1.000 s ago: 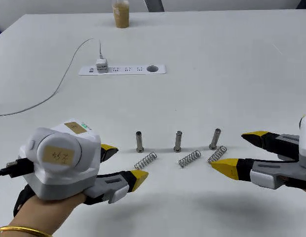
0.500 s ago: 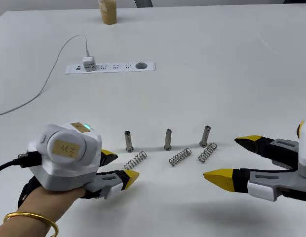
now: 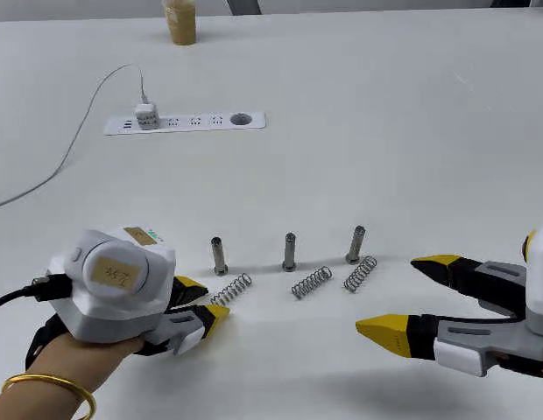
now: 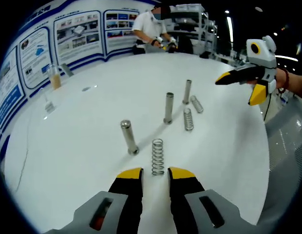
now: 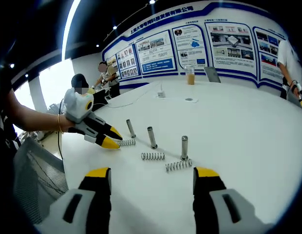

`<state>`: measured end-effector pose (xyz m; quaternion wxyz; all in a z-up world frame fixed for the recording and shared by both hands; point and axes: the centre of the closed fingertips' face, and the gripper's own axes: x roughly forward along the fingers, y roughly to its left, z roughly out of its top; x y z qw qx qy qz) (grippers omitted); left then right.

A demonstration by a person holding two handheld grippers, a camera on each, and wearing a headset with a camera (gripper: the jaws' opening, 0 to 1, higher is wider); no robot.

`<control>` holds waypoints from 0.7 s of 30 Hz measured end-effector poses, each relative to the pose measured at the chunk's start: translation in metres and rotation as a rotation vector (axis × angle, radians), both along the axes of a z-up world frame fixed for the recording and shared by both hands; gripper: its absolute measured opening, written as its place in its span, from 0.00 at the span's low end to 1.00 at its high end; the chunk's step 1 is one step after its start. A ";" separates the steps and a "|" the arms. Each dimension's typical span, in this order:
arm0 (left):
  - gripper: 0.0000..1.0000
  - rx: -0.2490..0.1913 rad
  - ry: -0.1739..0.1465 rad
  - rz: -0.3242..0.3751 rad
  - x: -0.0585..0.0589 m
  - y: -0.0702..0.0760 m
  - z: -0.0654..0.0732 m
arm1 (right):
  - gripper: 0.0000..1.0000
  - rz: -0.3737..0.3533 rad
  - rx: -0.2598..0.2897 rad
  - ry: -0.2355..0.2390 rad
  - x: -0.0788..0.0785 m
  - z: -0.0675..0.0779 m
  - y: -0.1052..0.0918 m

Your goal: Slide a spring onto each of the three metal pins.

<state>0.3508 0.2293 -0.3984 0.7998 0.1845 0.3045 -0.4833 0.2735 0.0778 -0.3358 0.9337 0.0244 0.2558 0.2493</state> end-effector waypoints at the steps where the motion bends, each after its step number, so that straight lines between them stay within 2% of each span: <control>1: 0.20 0.003 -0.005 -0.006 0.000 0.000 0.000 | 0.69 -0.006 0.001 0.002 0.000 0.000 0.000; 11: 0.17 0.010 -0.003 -0.029 -0.002 -0.004 -0.003 | 0.68 -0.032 0.024 0.009 -0.002 -0.001 0.002; 17: 0.12 0.013 -0.019 -0.033 0.000 -0.006 -0.002 | 0.66 -0.053 0.036 0.017 -0.002 -0.002 0.000; 21: 0.11 0.020 -0.039 -0.049 0.000 -0.006 -0.002 | 0.66 -0.061 0.015 0.019 -0.002 -0.003 -0.004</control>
